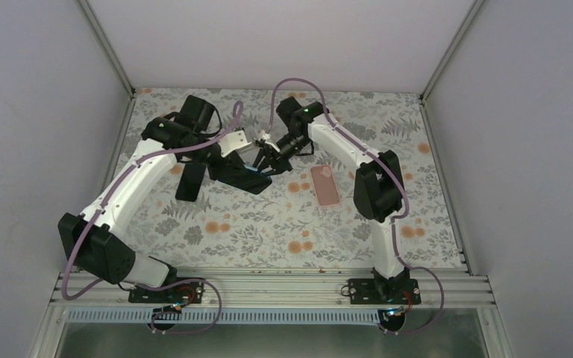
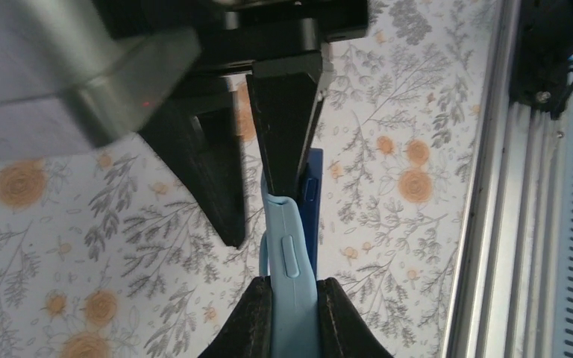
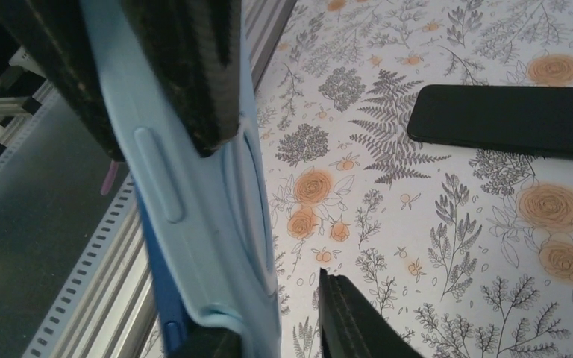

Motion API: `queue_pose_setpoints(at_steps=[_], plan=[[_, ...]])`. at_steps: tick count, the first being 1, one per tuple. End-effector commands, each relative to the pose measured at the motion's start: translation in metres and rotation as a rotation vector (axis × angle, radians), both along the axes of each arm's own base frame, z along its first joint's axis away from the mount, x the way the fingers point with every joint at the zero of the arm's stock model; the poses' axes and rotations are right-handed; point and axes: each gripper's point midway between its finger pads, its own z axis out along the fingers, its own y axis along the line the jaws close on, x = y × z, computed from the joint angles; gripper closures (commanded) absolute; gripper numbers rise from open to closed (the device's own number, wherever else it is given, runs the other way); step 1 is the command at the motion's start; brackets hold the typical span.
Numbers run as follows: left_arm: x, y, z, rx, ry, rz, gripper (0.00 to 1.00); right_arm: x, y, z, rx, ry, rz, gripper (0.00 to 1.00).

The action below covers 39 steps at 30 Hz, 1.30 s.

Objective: Take the phone out of the phone case
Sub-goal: Remove the phone case from the phone.

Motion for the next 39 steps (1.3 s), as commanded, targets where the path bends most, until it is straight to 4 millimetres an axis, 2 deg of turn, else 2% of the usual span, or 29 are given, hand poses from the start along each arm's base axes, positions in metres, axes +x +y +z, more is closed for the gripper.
queue_pose_setpoints(at_steps=[1,2,5,7,11,14,17,21,25,26,27,28,30,32,35,39], plan=[[0.080,-0.032,0.042,-0.116,-0.401,0.027,0.98,-0.095,0.043,0.071,0.170,0.304,0.187,0.88],[0.080,-0.031,0.044,-0.115,-0.408,0.029,0.98,-0.094,0.041,0.070,0.167,0.305,0.183,0.95],[0.072,-0.030,0.051,-0.110,-0.421,-0.001,0.89,-0.091,0.035,0.071,0.170,0.299,0.168,0.97],[0.069,-0.026,0.057,-0.094,-0.421,0.005,0.71,-0.084,0.027,0.075,0.183,0.281,0.147,0.97],[0.066,-0.016,0.072,-0.066,-0.456,0.025,0.22,-0.062,0.008,0.079,0.203,0.284,0.079,0.97],[0.062,-0.007,0.082,-0.048,-0.485,0.041,0.01,-0.046,-0.006,0.079,0.212,0.295,0.027,0.97],[0.061,0.000,0.094,-0.032,-0.517,0.069,0.00,-0.032,-0.018,0.073,0.195,0.293,-0.021,0.97],[0.060,0.007,0.112,-0.049,-0.581,0.120,0.00,-0.001,-0.033,0.062,0.162,0.337,-0.117,0.97],[0.069,0.016,0.147,-0.105,-0.707,0.227,0.00,0.052,-0.048,0.062,0.150,0.321,-0.292,0.97],[0.072,0.018,0.154,-0.114,-0.743,0.256,0.00,0.067,-0.053,0.055,0.121,0.322,-0.388,0.97],[0.076,0.019,0.159,-0.122,-0.771,0.279,0.00,0.081,-0.058,0.064,0.123,0.254,-0.487,0.97],[0.079,0.020,0.161,-0.126,-0.795,0.297,0.00,0.098,-0.061,0.064,0.108,0.184,-0.592,0.97],[0.087,0.019,0.164,-0.139,-0.849,0.325,0.00,0.134,-0.073,0.089,0.114,0.024,-0.833,0.97],[0.098,0.016,0.165,-0.154,-0.895,0.367,0.00,0.167,-0.090,0.112,0.116,-0.054,-1.037,0.97],[0.113,0.006,0.158,-0.181,-0.920,0.440,0.00,0.193,-0.104,0.146,0.152,-0.115,-1.202,0.97],[0.127,-0.011,0.136,-0.169,-0.970,0.549,0.00,0.208,-0.101,0.168,0.180,-0.146,-1.278,0.97]])
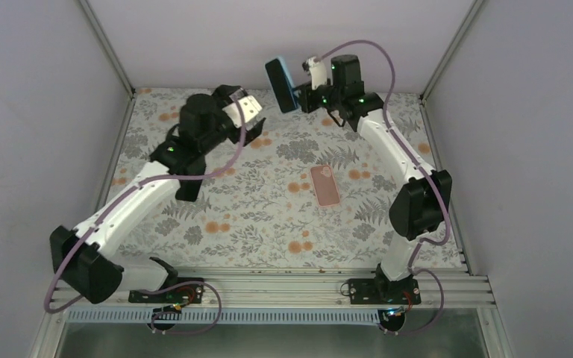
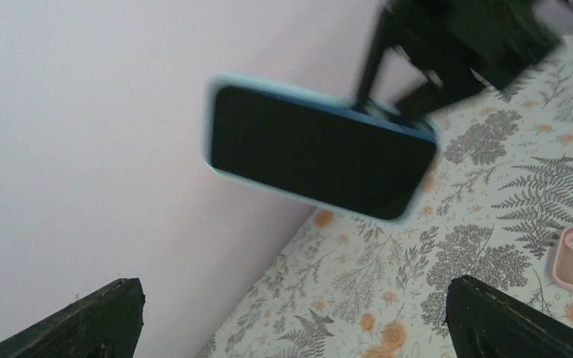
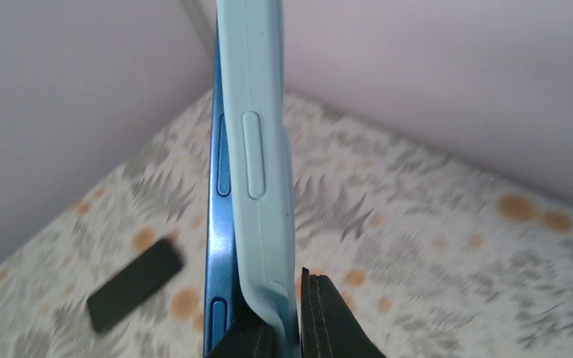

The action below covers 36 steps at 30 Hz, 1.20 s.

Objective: Take the phone out of the phone case
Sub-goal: Remove the phone case from the phone.

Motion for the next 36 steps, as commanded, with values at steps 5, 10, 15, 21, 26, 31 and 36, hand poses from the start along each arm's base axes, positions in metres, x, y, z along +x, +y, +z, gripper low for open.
queue_pose_setpoints(at_steps=[5,10,15,21,26,31,36], plan=[[0.037,-0.032,0.005,-0.164,-0.125,0.171,0.00,0.032,0.005,0.073,0.089,-0.163,-0.216,0.97],[0.054,-0.045,0.015,-0.234,-0.141,0.179,0.00,0.029,0.013,0.074,0.085,-0.176,-0.206,0.97],[0.062,-0.060,0.010,-0.260,-0.111,0.138,0.00,0.027,0.017,0.076,0.094,-0.178,-0.193,0.97],[0.063,-0.072,-0.008,-0.228,-0.069,0.088,0.00,0.029,0.019,0.079,0.099,-0.182,-0.191,0.97],[0.062,-0.072,-0.012,-0.223,-0.054,0.085,0.00,0.029,0.021,0.079,0.110,-0.172,-0.181,0.97],[0.066,-0.069,-0.017,-0.210,-0.057,0.107,0.00,0.027,0.025,0.079,0.117,-0.165,-0.163,0.97],[0.072,-0.072,-0.027,-0.188,-0.038,0.112,0.00,0.025,0.026,0.083,0.133,-0.157,-0.156,0.97]])
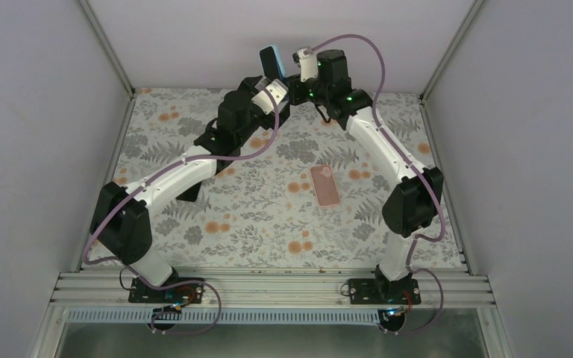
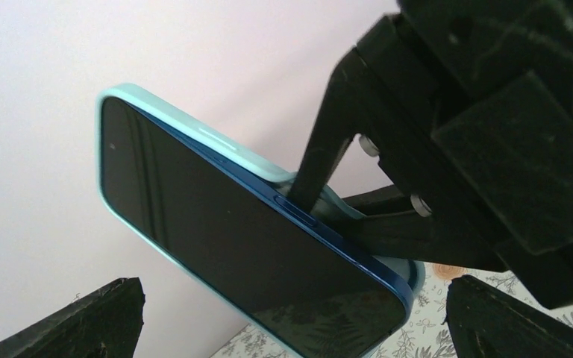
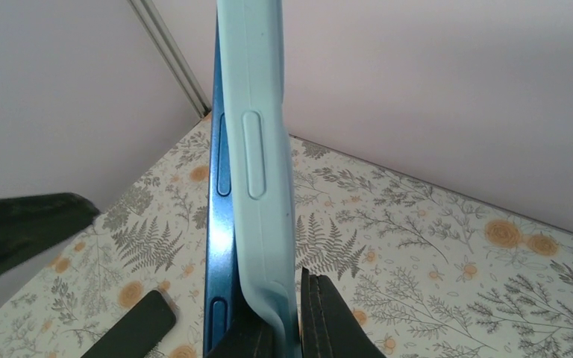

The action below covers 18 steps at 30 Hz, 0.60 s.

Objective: Take the phone out of the phone case
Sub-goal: Remove the phone case from the phone.

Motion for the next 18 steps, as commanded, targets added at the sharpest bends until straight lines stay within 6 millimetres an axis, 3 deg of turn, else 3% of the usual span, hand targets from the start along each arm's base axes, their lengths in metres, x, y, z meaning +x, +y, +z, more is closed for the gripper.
queue_pose_setpoints(at_steps=[1,5,12,18], plan=[[0.008,-0.002,-0.003,-0.003,0.008,0.010,0.00,-0.001,0.006,0.044,0.086,-0.083,0.022,0.97],[0.009,0.006,-0.009,0.001,0.000,0.044,0.00,-0.003,0.006,0.046,0.086,-0.088,0.027,0.97],[0.015,0.021,0.005,-0.018,-0.041,0.109,0.00,-0.007,0.008,0.042,0.086,-0.079,0.045,0.97],[0.025,0.025,-0.003,0.000,-0.031,0.147,0.00,-0.013,0.013,0.044,0.107,-0.072,0.067,0.97]])
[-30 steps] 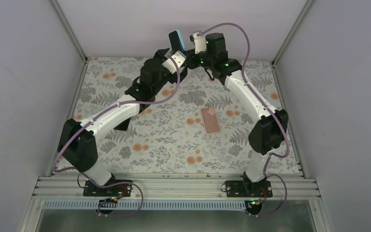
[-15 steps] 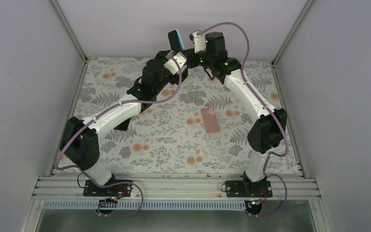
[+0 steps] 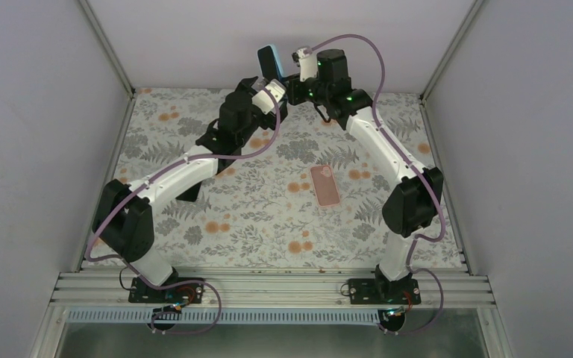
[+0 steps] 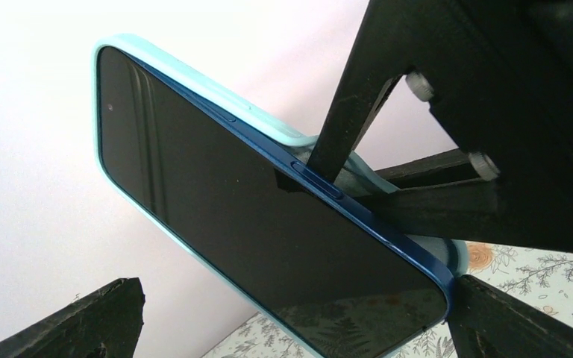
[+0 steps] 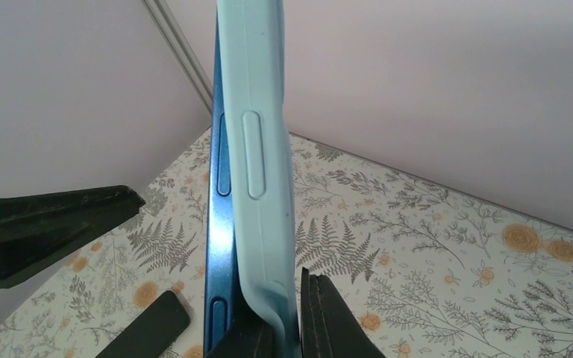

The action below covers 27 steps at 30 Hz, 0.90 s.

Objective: Take the phone out of the phone case
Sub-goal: Remove the phone case from the phone.

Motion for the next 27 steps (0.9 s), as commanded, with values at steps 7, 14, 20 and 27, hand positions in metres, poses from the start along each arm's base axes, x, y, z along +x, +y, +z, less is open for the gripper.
queue_pose_setpoints(at_steps=[7,14,20,27], plan=[[0.009,0.035,0.027,0.053,-0.189,0.238,0.00,-0.015,0.013,0.032,0.104,-0.035,0.059,0.97],[0.005,0.077,0.073,0.134,-0.416,0.431,0.00,-0.021,0.018,0.017,0.119,0.013,0.092,0.97],[0.001,0.093,0.088,0.171,-0.543,0.475,0.00,-0.027,0.027,0.000,0.114,0.049,0.120,0.97],[0.006,0.086,0.078,0.236,-0.608,0.484,0.17,-0.045,0.049,-0.020,0.134,0.122,0.193,0.97]])
